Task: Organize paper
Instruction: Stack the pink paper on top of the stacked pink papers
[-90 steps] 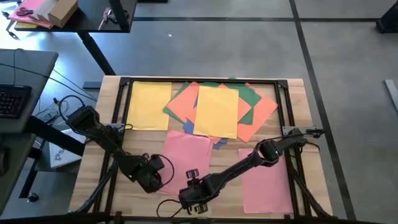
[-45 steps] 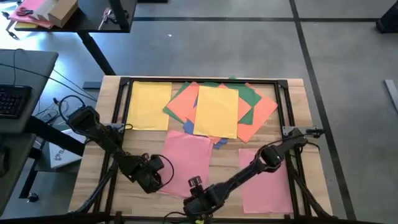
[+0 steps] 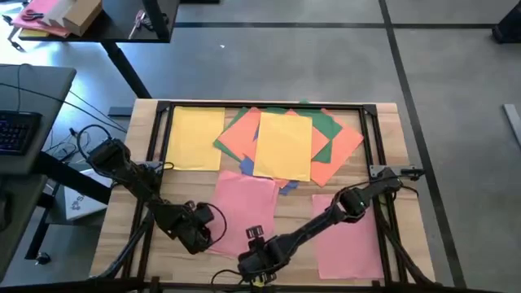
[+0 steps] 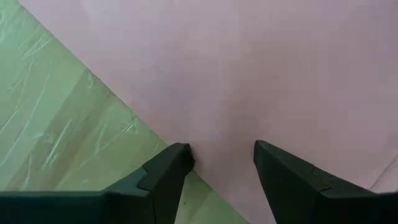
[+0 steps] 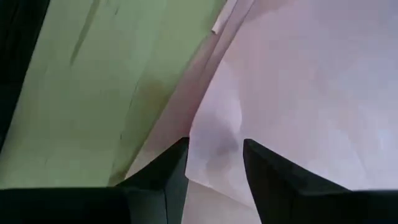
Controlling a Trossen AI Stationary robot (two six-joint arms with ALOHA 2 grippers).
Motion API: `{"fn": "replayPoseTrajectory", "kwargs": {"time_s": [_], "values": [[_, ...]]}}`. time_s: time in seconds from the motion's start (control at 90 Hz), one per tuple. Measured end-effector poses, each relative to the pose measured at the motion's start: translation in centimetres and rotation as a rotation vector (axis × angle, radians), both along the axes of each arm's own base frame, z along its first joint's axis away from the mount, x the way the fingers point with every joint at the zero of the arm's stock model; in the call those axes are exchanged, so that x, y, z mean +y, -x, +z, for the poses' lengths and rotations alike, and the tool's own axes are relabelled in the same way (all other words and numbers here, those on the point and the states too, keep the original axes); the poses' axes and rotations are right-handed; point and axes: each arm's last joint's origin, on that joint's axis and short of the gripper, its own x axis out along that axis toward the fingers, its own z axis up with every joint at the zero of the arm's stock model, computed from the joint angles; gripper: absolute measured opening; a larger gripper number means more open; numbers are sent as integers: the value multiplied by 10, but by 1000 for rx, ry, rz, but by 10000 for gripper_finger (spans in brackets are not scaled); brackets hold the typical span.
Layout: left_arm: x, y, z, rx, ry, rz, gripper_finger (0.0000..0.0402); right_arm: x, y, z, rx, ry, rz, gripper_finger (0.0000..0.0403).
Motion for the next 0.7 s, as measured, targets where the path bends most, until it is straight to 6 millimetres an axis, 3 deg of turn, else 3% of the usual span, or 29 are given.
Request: {"fn": "replayPoseTrajectory", "kwargs": {"time_s": [0.267, 0.567, 0.7], "values": [[0, 0, 0, -3, -1, 1, 179, -2, 0, 1, -40, 73, -22, 115], [0, 0, 0, -3, 0, 2, 179, 1, -2, 1, -11, -22, 7, 14], [0, 0, 0, -4, -2, 1, 179, 2, -1, 0, -2, -37, 9, 3]]}}
